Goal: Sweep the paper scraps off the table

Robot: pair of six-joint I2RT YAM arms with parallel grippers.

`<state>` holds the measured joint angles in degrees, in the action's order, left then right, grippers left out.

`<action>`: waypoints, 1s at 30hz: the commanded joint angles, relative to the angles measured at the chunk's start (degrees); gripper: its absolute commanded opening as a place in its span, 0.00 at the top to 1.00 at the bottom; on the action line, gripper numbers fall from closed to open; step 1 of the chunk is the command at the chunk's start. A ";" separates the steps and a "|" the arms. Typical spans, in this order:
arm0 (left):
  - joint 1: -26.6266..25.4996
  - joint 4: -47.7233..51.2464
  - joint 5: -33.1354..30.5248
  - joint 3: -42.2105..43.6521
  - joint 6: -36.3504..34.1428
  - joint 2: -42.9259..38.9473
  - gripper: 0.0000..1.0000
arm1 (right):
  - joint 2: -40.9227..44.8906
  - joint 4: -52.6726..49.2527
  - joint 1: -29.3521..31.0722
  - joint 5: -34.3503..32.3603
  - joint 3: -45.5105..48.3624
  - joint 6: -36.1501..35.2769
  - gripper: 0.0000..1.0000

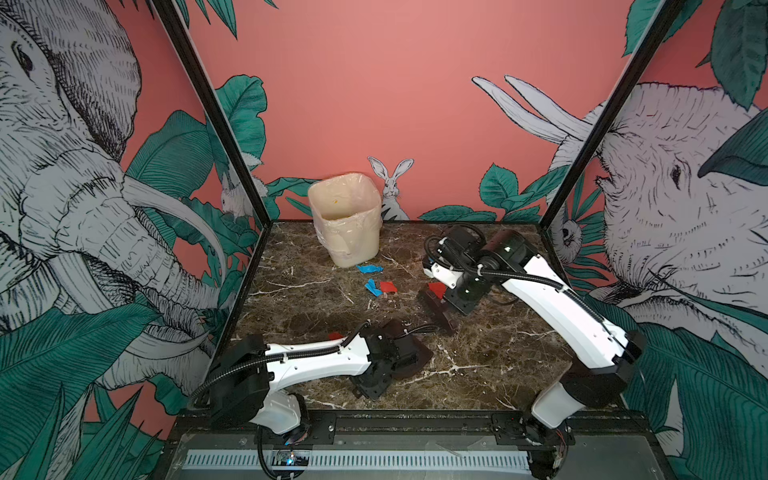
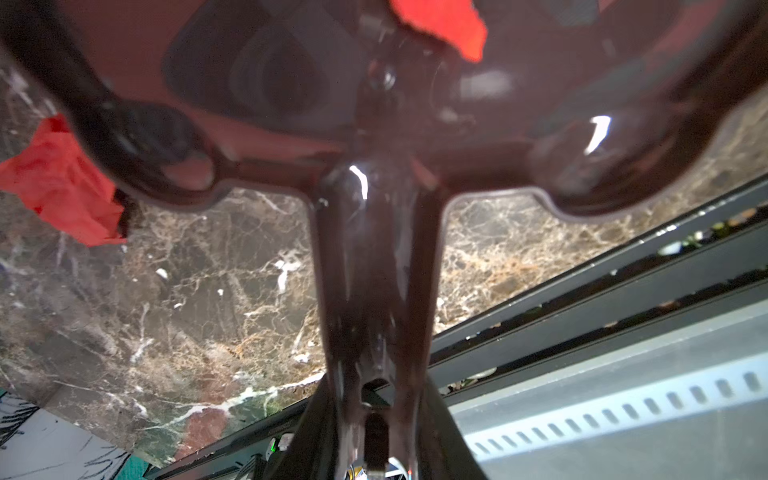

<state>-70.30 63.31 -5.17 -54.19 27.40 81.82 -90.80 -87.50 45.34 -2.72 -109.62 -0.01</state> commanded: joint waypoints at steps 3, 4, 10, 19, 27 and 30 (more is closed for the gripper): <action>0.17 1.91 -2.51 -2.94 1.83 -2.95 1.00 | 7.48 4.49 -4.94 1.21 6.62 2.00 1.00; 0.17 2.54 -3.10 -3.78 1.88 -3.28 1.00 | 8.71 5.30 -5.89 2.04 8.18 2.11 1.00; 1.75 5.79 -5.62 -7.82 1.89 -5.41 1.00 | 13.88 9.14 -10.05 6.04 16.65 2.96 1.00; 7.78 12.25 -7.57 -16.37 -0.54 -9.06 1.00 | 16.32 10.80 -13.15 9.24 20.76 2.22 1.00; 14.94 22.93 -9.32 -25.54 -5.12 -9.92 1.00 | 16.27 12.40 -14.27 12.24 21.35 1.60 1.00; 19.17 24.96 -9.01 -27.35 -7.26 -10.68 1.00 | 16.10 12.83 -14.45 13.26 20.93 1.51 1.00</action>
<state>-53.89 82.19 -12.93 -79.22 22.63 73.12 -75.90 -76.60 31.22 8.43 -88.18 2.13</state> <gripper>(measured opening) 0.282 0.201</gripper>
